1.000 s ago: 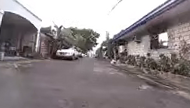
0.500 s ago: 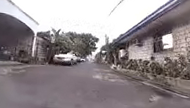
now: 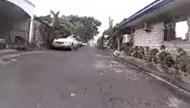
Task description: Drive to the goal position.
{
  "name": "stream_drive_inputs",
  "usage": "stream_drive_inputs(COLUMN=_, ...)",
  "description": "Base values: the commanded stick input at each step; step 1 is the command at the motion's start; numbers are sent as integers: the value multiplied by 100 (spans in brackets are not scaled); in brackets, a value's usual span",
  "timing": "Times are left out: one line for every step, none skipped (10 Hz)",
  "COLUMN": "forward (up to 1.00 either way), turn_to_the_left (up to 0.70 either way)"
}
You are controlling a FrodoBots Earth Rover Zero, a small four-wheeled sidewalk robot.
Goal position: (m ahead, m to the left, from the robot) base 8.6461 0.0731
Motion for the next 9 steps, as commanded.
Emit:
stream_drive_inputs(forward=100, turn_to_the_left=0)
stream_drive_inputs(forward=100, turn_to_the_left=0)
stream_drive_inputs(forward=100, turn_to_the_left=0)
stream_drive_inputs(forward=100, turn_to_the_left=0)
stream_drive_inputs(forward=100, turn_to_the_left=0)
stream_drive_inputs(forward=100, turn_to_the_left=0)
stream_drive_inputs(forward=100, turn_to_the_left=0)
stream_drive_inputs(forward=100, turn_to_the_left=0)
stream_drive_inputs(forward=100, turn_to_the_left=0)
